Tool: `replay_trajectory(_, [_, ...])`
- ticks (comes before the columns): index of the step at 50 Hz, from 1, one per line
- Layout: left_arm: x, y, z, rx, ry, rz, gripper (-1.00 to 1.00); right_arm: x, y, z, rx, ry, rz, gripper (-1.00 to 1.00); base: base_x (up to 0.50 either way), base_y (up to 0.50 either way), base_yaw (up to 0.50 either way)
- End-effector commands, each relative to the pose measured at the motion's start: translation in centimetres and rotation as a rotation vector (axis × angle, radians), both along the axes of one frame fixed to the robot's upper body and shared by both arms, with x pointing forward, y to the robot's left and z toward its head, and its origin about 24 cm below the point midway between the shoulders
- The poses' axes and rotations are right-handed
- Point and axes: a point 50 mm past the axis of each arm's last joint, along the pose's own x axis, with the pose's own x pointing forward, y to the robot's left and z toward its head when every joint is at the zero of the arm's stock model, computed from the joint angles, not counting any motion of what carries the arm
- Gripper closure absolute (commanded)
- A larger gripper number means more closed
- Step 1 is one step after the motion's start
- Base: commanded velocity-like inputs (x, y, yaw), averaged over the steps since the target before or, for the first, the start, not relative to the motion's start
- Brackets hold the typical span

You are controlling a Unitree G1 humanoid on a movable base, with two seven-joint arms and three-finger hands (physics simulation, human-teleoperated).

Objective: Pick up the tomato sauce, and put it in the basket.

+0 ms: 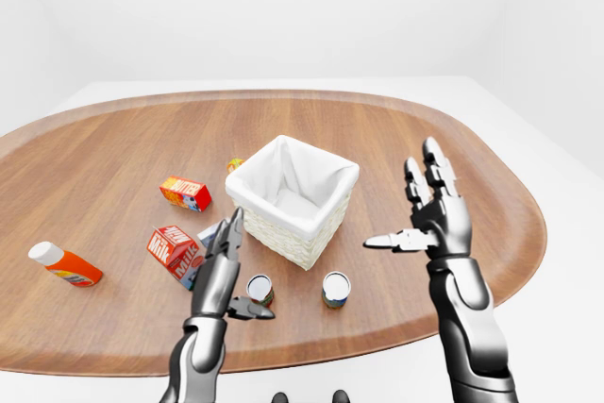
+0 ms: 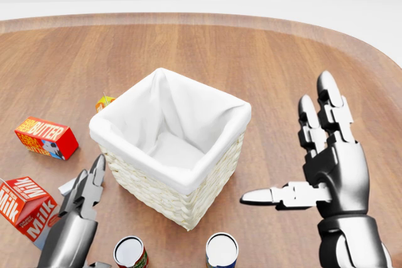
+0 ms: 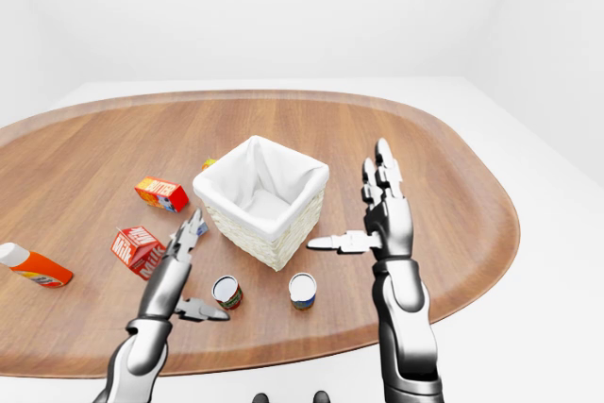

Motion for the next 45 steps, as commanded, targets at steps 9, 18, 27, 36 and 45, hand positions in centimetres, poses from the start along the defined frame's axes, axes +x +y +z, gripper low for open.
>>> replay_trajectory(9, [0.3,-0.2,-0.7,0.010,0.014,0.002,-1.00,0.0,0.1,-0.2,-0.001,0.009,0.004,-1.00,0.00,0.00,0.00])
replay_trajectory(18, [0.4,-0.2,-1.0,0.019,0.021,0.005,-1.00,0.0,0.2,-0.3,-0.001,0.013,0.005,-1.00,0.00,0.00,0.00])
replay_trajectory(27, [0.5,-0.1,-1.9,0.028,0.044,0.020,-1.00,0.0,0.2,-0.3,-0.001,0.013,0.005,-1.00,0.00,0.00,0.00])
replay_trajectory(36, [0.6,-0.1,-2.1,0.034,0.050,0.021,-1.00,-0.1,0.2,-0.3,-0.001,0.014,0.006,-1.00,0.00,0.00,0.00])
replay_trajectory(45, [0.7,0.0,-2.5,0.040,0.062,0.028,-1.00,0.0,0.2,-0.4,-0.002,0.017,0.006,-1.00,0.00,0.00,0.00])
